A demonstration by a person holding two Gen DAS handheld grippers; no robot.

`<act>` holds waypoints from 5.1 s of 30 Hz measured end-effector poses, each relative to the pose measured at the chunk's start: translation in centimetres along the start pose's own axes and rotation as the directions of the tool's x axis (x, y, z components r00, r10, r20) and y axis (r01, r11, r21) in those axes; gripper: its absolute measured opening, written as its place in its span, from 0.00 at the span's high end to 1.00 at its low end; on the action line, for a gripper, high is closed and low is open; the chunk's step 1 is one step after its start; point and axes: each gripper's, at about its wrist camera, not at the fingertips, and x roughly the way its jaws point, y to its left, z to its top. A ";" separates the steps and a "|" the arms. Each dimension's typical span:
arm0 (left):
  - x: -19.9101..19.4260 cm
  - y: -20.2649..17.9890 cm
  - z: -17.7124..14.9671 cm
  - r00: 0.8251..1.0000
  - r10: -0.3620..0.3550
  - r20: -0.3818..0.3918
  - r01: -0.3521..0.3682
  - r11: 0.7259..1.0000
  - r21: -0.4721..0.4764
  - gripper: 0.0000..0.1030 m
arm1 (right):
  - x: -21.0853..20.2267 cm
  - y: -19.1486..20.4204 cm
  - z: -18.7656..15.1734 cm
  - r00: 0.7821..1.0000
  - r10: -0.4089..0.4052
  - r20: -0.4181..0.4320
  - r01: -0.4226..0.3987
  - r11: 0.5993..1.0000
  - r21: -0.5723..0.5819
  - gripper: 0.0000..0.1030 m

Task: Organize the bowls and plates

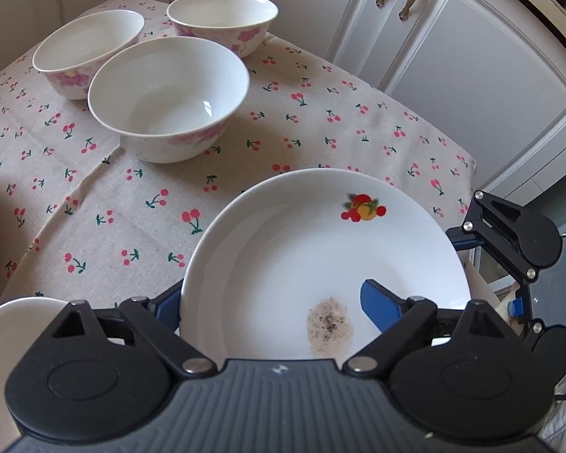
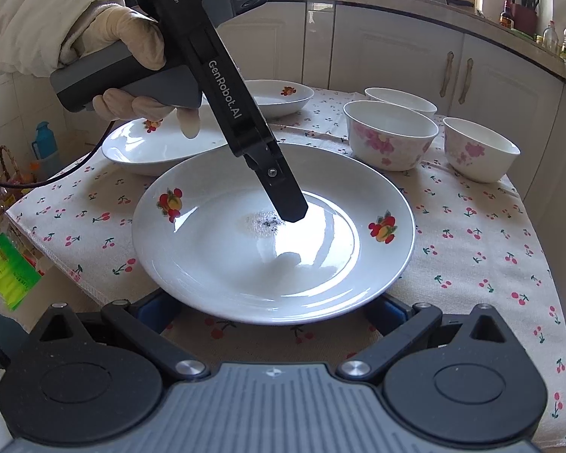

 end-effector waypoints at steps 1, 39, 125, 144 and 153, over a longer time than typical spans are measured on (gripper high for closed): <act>0.1 0.1 0.0 1.000 -0.003 -0.004 0.003 1.000 0.000 0.10 | 0.0 0.0 0.0 1.000 0.003 -0.002 -0.003 1.000 0.001 0.00; -9.2 4.4 -4.0 0.978 0.114 0.176 -0.086 0.984 -0.158 0.10 | 2.2 2.3 7.4 0.992 0.129 -0.008 -0.129 0.983 -0.133 0.00; -13.2 10.0 -11.6 0.908 0.352 0.229 -0.252 0.893 -0.374 0.09 | 4.3 4.2 11.4 0.998 0.060 -0.014 -0.062 0.988 -0.143 0.00; -16.3 10.0 -11.5 0.805 0.517 0.292 -0.349 0.810 -0.472 0.09 | 5.0 0.2 16.8 0.996 0.079 0.050 -0.063 0.963 -0.260 0.00; -15.1 14.8 -9.1 0.819 0.508 0.268 -0.336 0.802 -0.494 0.09 | 9.4 -2.2 19.9 0.994 0.107 0.005 -0.100 0.949 -0.300 0.00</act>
